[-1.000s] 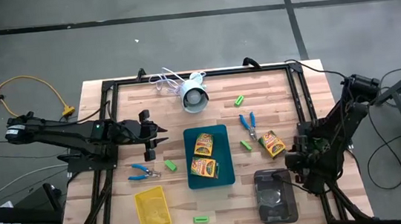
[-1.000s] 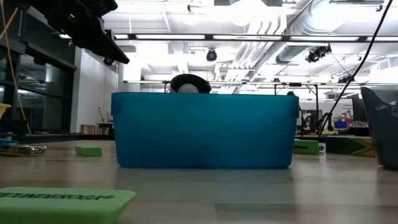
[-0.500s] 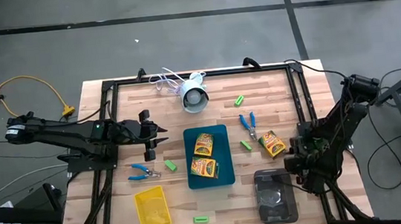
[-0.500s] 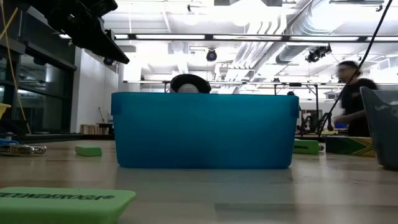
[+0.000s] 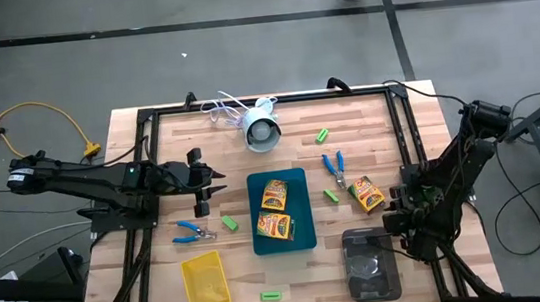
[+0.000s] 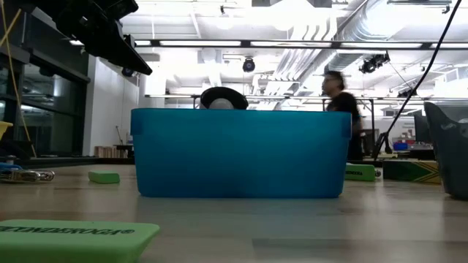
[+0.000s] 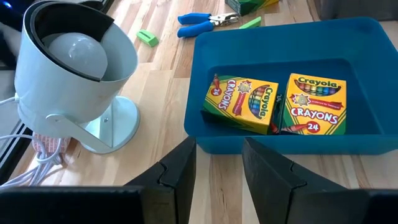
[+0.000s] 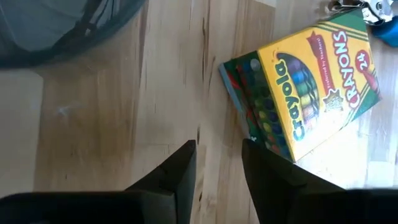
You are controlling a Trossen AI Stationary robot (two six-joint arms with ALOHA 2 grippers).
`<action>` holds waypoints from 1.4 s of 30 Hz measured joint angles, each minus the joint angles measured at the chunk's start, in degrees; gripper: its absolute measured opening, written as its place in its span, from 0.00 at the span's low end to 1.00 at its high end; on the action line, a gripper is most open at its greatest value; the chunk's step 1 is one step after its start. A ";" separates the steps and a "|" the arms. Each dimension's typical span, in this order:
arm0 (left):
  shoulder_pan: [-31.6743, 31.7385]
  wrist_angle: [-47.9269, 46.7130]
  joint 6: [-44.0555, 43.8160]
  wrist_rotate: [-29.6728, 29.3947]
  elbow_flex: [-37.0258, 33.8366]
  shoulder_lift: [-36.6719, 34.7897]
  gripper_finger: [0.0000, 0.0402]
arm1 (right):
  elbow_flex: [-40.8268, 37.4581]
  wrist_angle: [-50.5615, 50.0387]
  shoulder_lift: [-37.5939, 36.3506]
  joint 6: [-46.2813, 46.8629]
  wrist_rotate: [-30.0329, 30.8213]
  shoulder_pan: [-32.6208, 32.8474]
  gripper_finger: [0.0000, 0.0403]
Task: Pick & Place School Supplies
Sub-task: Put the yellow crayon box into the blue bin
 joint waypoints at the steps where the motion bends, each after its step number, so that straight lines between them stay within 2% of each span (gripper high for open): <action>1: 0.00 -0.01 0.00 0.01 0.00 0.00 0.31 | -0.02 -0.02 0.00 -0.01 0.18 0.00 0.31; 12: -0.01 0.00 0.01 0.00 0.00 0.00 0.31 | -0.01 0.04 0.00 -1.49 0.47 0.00 0.32; 18: 0.00 -0.02 0.02 0.00 0.00 0.00 0.31 | -0.02 0.66 0.00 -1.16 3.76 0.27 0.32; 22: -0.01 -0.01 0.00 0.00 0.00 0.00 0.31 | -0.01 0.78 0.00 -1.03 6.52 2.08 0.32; 29: -0.01 -0.01 0.01 0.00 0.00 0.00 0.31 | -0.08 -0.54 0.00 1.85 7.88 6.77 0.32; 37: -0.02 -0.01 0.00 0.01 0.00 0.00 0.31 | -5.40 2.71 0.02 5.22 6.77 8.62 0.32; 42: 0.00 0.00 0.02 0.02 0.00 0.00 0.31 | -6.46 2.95 0.02 5.11 8.30 8.59 0.32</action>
